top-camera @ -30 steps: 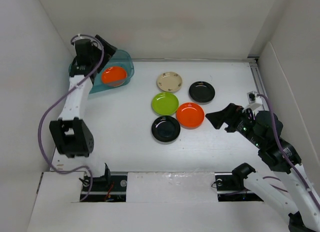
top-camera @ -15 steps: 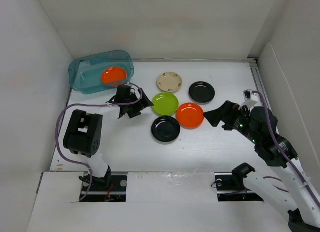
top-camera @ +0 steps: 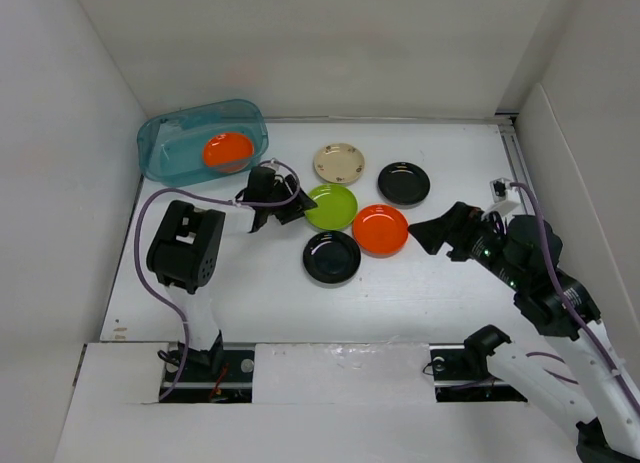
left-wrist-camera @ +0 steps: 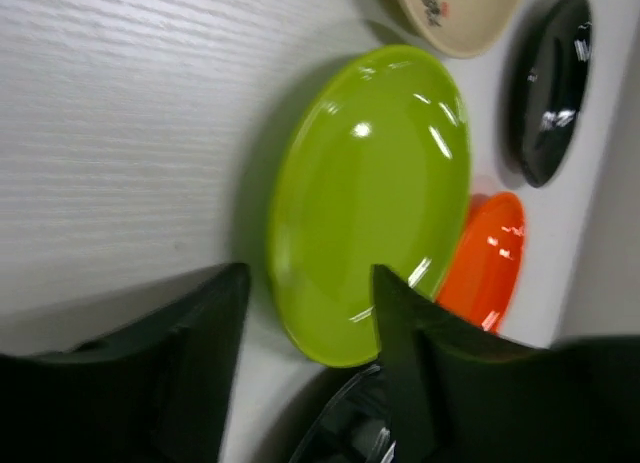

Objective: Place the plates into the plastic bin on the countertop

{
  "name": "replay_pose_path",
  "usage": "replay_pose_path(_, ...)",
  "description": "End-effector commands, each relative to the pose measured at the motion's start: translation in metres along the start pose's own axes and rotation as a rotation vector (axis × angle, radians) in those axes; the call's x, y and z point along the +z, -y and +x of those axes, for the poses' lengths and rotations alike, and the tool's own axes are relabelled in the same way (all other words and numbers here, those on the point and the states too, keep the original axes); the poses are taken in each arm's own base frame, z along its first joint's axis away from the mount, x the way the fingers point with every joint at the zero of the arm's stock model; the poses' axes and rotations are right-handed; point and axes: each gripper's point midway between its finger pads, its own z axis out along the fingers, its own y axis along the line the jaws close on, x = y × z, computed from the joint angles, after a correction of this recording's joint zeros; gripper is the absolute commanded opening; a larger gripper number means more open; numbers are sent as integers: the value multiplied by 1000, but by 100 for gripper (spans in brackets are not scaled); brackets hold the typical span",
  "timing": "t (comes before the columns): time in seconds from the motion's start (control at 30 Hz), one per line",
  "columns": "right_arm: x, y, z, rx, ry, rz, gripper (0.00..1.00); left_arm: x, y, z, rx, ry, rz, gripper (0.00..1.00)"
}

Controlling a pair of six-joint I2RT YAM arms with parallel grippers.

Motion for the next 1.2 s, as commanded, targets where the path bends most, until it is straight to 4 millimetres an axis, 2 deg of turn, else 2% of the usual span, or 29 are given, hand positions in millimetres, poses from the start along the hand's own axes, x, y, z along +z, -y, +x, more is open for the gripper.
replay_pose_path(0.0, -14, -17, -20, 2, 64, -50, 99, 8, -38, 16, -44, -46, -152, 44)
replay_pose_path(0.1, -16, -18, -21, 2, 64, -50, 99, 10, -39, 10, -44, -34, -173, 28)
replay_pose_path(0.13, -15, -16, -22, 3, 71, -42, 99, 10, -38, 9, -45, -36, -175, 19)
replay_pose_path(0.23, -17, -17, -23, 3, 71, -42, 99, 7, -34, 4, -45, -31, -184, 0)
replay_pose_path(0.3, -17, -17, -23, 3, 71, -42, 99, 2, -26, -1, -30, -23, -174, 0)
replay_pose_path(0.4, -17, -17, -23, 3, 71, -42, 99, -20, 0, -16, -23, 27, -138, 0)
replay_pose_path(0.43, -17, -17, -23, 3, 71, -42, 99, -30, 7, -27, -34, 56, -137, 0)
replay_pose_path(0.5, -17, -17, -23, 3, 71, -42, 99, -60, 41, -57, -17, 159, -107, 0)
replay_pose_path(0.57, -17, -19, -25, 3, 71, -42, 99, -89, 55, -78, -34, 219, -120, 0)
replay_pose_path(0.6, -17, -19, -25, 3, 71, -42, 99, -103, 65, -101, -56, 277, -106, 0)
replay_pose_path(0.67, -16, -21, -27, 2, 80, -49, 99, -119, 66, -121, -86, 315, -127, 0)
replay_pose_path(0.7, -17, -22, -26, 2, 73, -59, 99, -130, 62, -140, -105, 353, -135, 0)
replay_pose_path(0.73, -15, -21, -25, 2, 73, -59, 99, -144, 74, -162, -115, 402, -112, 0)
replay_pose_path(0.8, -15, -21, -25, 2, 73, -59, 99, -147, 51, -183, -168, 432, -181, 0)
replay_pose_path(0.83, -15, -24, -26, 0, 73, -73, 99, -161, 41, -211, -205, 490, -192, 0)
replay_pose_path(0.9, -15, -24, -26, -9, 73, -73, 99, -171, 21, -234, -240, 542, -240, 0)
replay_pose_path(0.93, -17, -22, -25, -8, 78, -65, 99, -172, -7, -253, -288, 574, -290, 0)
replay_pose_path(0.97, -17, -22, -25, -8, 78, -65, 99, -177, -5, -271, -276, 597, -274, 0)
replay_pose_path(1.0, -20, -23, -27, -9, 86, -71, 99, -177, -14, -279, -292, 599, -292, 0)
replay_pose_path(1.03, -23, -24, -27, -10, 93, -77, 99, -164, -32, -284, -304, 573, -311, 0)
replay_pose_path(1.07, -23, -25, -26, -10, 87, -84, 99, -171, -33, -302, -297, 607, -306, 0)
replay_pose_path(1.1, -23, -24, -25, -10, 80, -78, 99, -170, -43, -309, -309, 617, -333, 0)
replay_pose_path(1.13, -26, -25, -26, -10, 88, -85, 99, -157, -57, -311, -303, 601, -361, 0)
replay_pose_path(1.17, -24, -22, -23, -10, 80, -78, 99, -156, -69, -315, -319, 603, -391, 0)
